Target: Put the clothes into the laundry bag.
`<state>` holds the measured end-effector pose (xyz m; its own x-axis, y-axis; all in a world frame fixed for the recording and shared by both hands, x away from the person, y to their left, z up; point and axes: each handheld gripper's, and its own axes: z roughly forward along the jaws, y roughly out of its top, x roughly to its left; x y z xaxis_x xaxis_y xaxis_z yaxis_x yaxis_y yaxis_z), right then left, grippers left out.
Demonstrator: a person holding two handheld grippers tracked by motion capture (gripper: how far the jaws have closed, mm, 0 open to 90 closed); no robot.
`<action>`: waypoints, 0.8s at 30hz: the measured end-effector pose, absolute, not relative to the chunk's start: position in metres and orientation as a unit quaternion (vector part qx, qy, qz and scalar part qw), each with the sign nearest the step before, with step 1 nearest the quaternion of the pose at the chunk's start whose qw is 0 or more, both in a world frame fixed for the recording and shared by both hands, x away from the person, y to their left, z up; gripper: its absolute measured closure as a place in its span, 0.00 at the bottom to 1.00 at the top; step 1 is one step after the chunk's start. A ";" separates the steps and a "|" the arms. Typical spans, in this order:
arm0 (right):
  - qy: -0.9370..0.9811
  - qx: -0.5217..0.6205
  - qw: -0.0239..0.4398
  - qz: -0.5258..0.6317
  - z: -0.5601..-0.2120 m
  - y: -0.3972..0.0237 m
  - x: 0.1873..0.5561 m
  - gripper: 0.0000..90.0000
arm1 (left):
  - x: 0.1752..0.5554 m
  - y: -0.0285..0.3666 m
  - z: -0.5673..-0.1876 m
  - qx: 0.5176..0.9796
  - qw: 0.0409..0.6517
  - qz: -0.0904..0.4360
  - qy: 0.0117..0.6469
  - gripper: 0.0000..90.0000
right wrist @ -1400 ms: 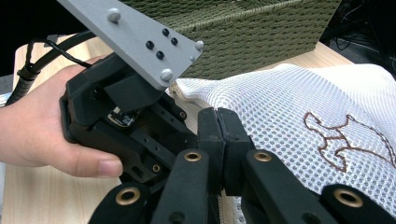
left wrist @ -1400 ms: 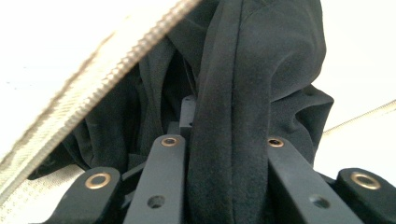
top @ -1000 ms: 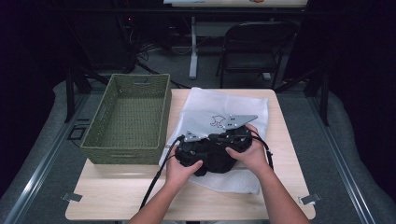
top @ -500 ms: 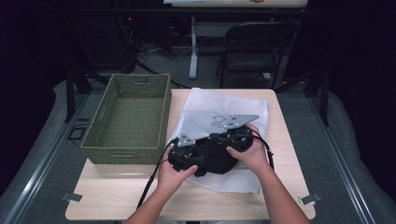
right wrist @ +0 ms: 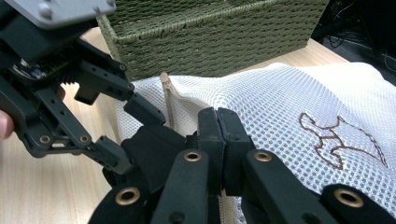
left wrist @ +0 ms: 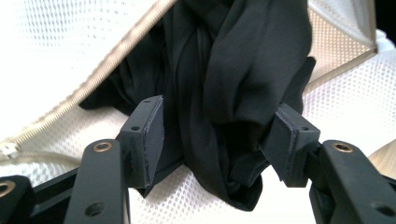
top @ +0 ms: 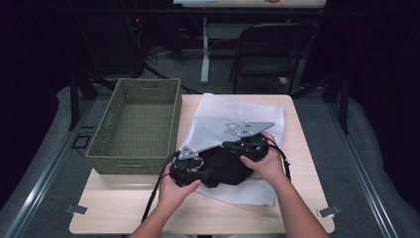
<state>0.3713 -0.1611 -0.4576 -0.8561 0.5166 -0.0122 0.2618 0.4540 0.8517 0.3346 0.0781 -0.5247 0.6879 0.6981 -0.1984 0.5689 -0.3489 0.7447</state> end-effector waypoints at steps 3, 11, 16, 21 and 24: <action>0.842 0.230 0.137 0.468 -0.458 -0.161 0.371 0.99 | 0.335 0.076 -0.533 0.820 0.410 0.067 0.393 0.46; 0.843 0.230 0.137 0.467 -0.458 -0.160 0.371 0.99 | 0.337 0.071 -0.549 0.823 0.398 0.057 0.402 0.45; 0.843 0.230 0.137 0.466 -0.458 -0.160 0.370 0.99 | 0.339 0.068 -0.556 0.824 0.394 0.050 0.403 0.43; 0.845 0.228 0.138 0.464 -0.459 -0.159 0.370 0.99 | 0.341 0.065 -0.564 0.827 0.391 0.044 0.402 0.42; 0.844 0.229 0.137 0.465 -0.459 -0.158 0.370 0.99 | 0.341 0.062 -0.566 0.825 0.392 0.041 0.405 0.42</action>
<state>0.3697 -0.1585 -0.4587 -0.8579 0.5135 -0.0189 0.2589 0.4637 0.8473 0.3413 0.0623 -0.5665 0.6687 0.7005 -0.2492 0.6354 -0.3644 0.6808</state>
